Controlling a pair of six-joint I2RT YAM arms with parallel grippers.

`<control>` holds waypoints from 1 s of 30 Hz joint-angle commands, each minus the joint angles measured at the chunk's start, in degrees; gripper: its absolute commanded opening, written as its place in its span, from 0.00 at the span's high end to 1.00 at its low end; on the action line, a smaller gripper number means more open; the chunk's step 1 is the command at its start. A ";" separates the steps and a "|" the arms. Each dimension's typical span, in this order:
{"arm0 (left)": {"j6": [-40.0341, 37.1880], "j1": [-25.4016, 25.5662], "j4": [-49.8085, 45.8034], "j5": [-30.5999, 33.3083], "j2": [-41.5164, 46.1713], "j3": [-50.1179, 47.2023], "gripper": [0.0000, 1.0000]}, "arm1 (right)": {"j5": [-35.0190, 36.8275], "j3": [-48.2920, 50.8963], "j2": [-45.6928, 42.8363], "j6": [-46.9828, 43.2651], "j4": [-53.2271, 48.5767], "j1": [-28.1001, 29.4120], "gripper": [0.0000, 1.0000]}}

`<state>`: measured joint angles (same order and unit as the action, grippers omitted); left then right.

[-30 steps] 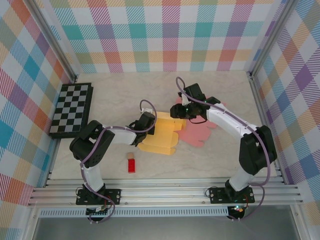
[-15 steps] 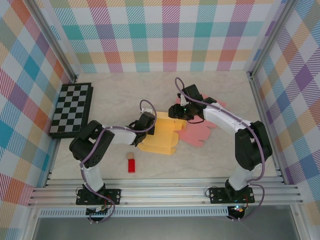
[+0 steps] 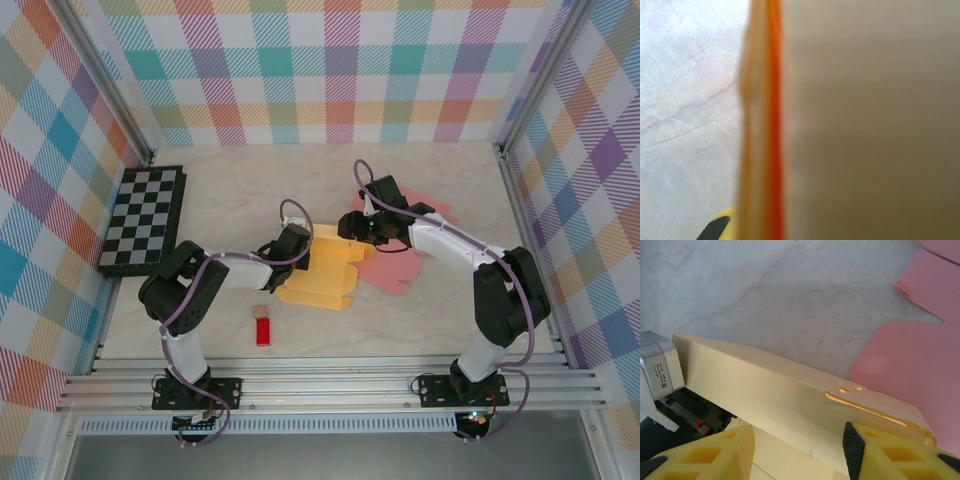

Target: Fold the paper box

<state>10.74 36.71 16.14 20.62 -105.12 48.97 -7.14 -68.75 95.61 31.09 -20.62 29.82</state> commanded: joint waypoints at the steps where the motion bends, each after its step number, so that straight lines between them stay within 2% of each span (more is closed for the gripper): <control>1: -0.19 0.47 -4.36 -0.33 1.08 -0.30 1.00 | 4.33 1.39 -1.51 -0.01 -3.81 -0.38 0.46; 8: -0.11 0.47 -4.25 -0.41 0.88 -0.28 1.00 | 3.44 2.84 -1.10 0.45 -3.11 -0.38 0.46; 15: -0.28 0.55 -4.19 -1.11 1.15 -0.44 1.00 | -1.35 3.65 0.89 2.51 1.57 -0.38 0.45; 19: -0.28 0.55 -4.23 -1.23 1.19 -0.37 1.00 | -5.07 3.31 1.47 4.69 4.29 -0.38 0.46; 24: -0.28 0.64 -4.19 -1.14 1.15 -0.32 1.00 | -5.77 2.63 2.38 6.29 3.88 -0.30 0.49; 26: -0.39 0.64 -4.19 -1.22 1.07 -0.33 1.00 | -6.40 2.90 2.45 6.84 4.64 -0.16 0.51; 30: -0.37 0.64 -4.31 -1.20 0.84 -0.15 1.00 | -7.45 3.89 2.33 8.97 7.00 -0.12 0.66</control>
<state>10.92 36.71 15.29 20.16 -104.75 48.97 -12.86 -65.87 97.54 37.85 -15.44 29.58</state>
